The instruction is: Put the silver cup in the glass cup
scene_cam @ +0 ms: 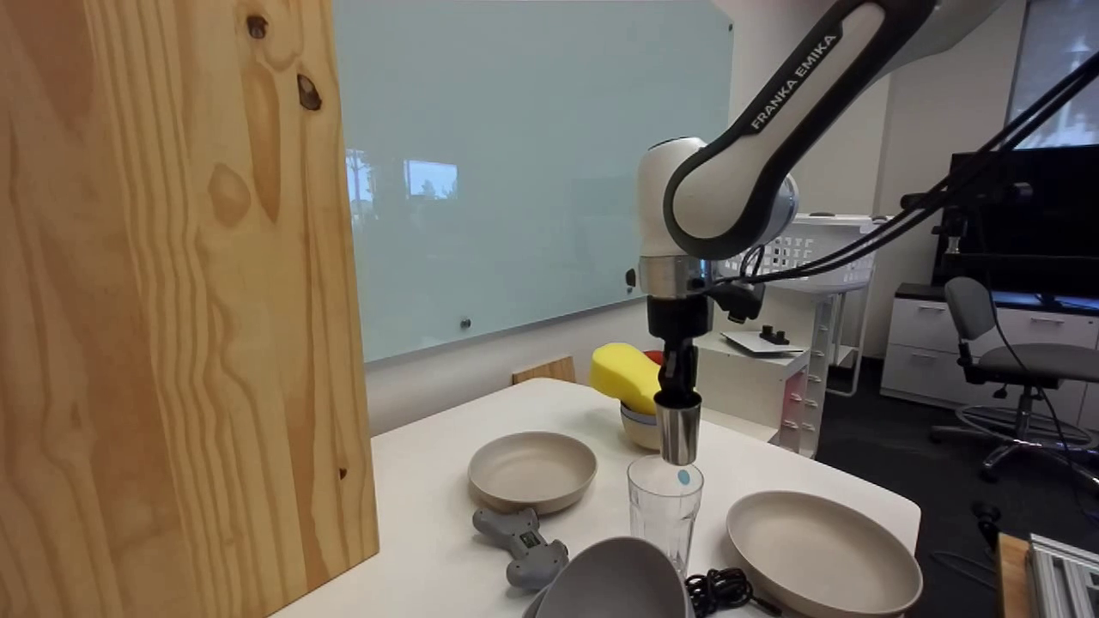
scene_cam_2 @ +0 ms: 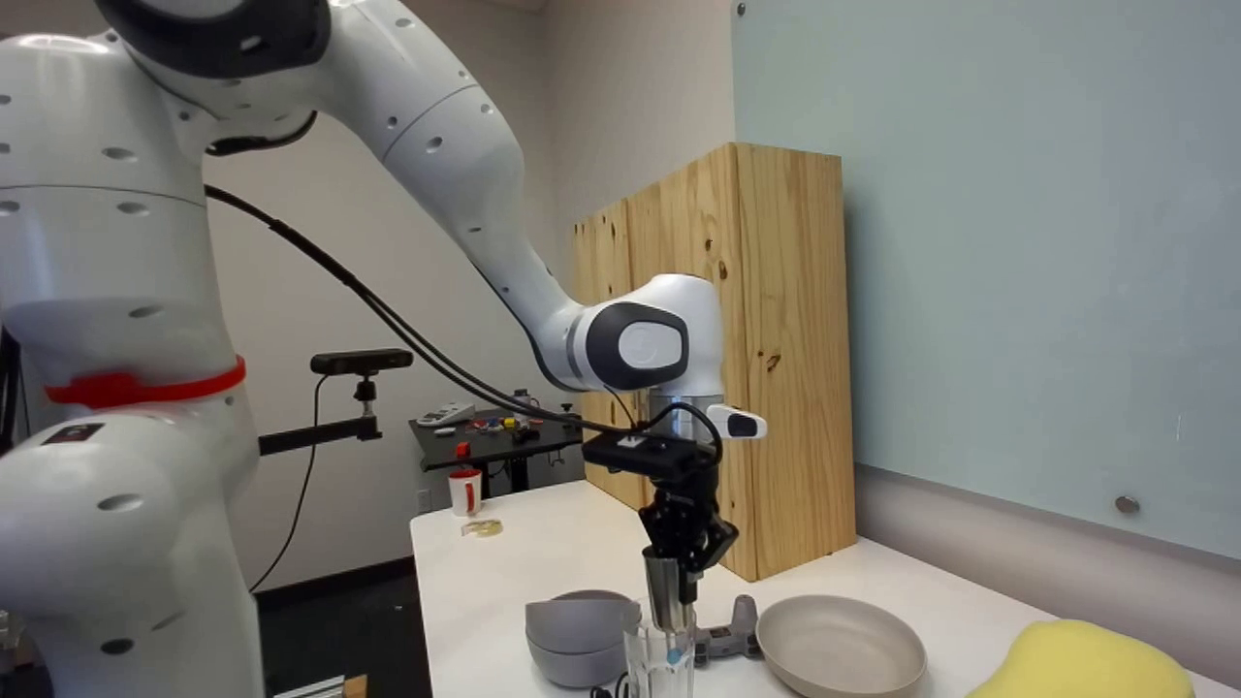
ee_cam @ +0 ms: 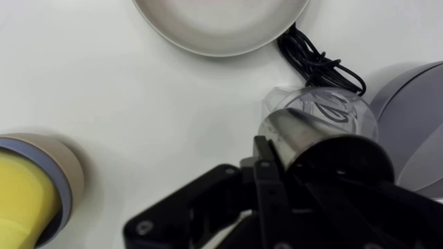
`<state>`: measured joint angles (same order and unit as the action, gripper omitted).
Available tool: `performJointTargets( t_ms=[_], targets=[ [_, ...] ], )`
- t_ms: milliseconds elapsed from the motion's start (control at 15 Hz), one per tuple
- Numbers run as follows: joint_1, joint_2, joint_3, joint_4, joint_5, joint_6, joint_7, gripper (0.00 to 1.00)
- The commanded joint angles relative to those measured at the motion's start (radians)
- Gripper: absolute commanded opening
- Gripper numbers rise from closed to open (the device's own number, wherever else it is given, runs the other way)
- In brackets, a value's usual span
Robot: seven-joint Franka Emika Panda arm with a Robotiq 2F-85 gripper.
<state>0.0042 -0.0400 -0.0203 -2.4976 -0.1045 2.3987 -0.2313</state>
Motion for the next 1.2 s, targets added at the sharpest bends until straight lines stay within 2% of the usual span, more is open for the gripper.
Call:
performJointTargets(
  t_ms=[0, 1133],
  targets=[
    [0.002, 0.041, 0.013, 0.014, -0.02, 0.016, 0.01, 0.01],
    [0.024, 0.101, 0.052, 0.023, 0.014, 0.09, -0.008, 0.01]
  ],
)
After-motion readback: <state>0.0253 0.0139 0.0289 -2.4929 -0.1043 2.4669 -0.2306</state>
